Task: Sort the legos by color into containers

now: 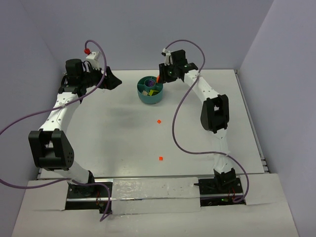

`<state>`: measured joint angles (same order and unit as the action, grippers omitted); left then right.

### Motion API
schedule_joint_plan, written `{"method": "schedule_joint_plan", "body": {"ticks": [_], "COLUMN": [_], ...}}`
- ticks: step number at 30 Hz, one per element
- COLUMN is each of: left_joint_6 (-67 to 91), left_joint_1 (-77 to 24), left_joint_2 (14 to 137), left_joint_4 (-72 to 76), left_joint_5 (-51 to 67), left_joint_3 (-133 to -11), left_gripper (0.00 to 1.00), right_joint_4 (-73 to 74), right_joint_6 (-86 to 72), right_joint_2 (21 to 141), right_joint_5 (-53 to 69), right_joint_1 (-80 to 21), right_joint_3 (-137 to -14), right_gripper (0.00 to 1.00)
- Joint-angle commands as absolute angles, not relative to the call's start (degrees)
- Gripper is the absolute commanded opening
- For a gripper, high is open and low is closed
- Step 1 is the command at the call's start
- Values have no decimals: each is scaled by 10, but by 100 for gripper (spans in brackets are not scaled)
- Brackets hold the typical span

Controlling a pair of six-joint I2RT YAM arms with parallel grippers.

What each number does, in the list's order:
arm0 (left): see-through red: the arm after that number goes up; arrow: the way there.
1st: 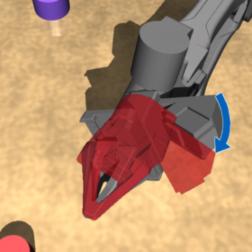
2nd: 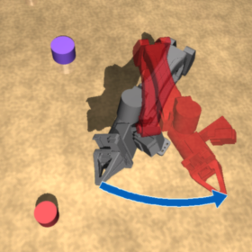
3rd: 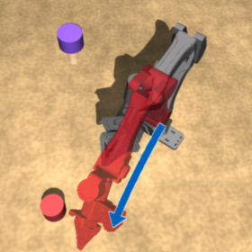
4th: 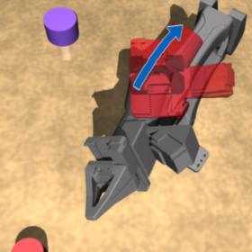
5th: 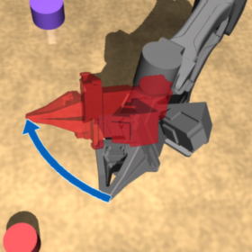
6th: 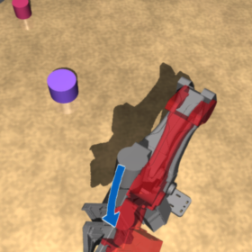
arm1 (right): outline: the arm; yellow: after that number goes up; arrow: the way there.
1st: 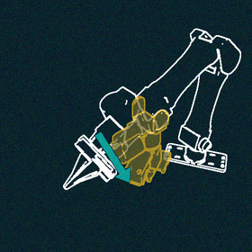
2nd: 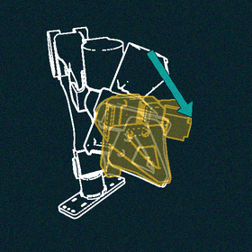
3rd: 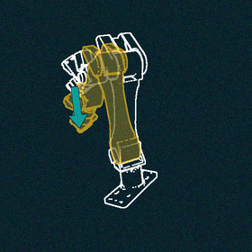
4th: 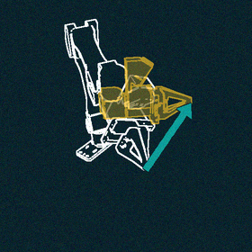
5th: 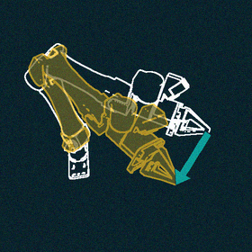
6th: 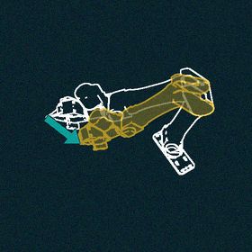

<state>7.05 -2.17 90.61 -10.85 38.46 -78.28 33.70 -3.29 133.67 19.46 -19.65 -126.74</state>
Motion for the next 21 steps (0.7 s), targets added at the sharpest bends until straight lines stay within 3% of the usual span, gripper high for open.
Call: {"method": "schedule_joint_plan", "body": {"ticks": [1, 13, 21], "left_joint_6": [69, 69, 69], "left_joint_1": [-18, -18, -18], "left_joint_2": [906, 907, 912], "left_joint_4": [-83, -83, -85], "left_joint_5": [393, 392, 395], "left_joint_3": [-801, -801, -806], "left_gripper": [99, 99, 99], "right_joint_4": [313, 287, 265], "right_joint_6": [19, 67, 96], "right_joint_2": [1316, 1296, 1279], "right_joint_5": [141, 72, 70], "right_joint_1": [-210, -230, -233], "right_joint_3": [-1263, -1233, -1213], "right_gripper": [12, 14, 22]}}
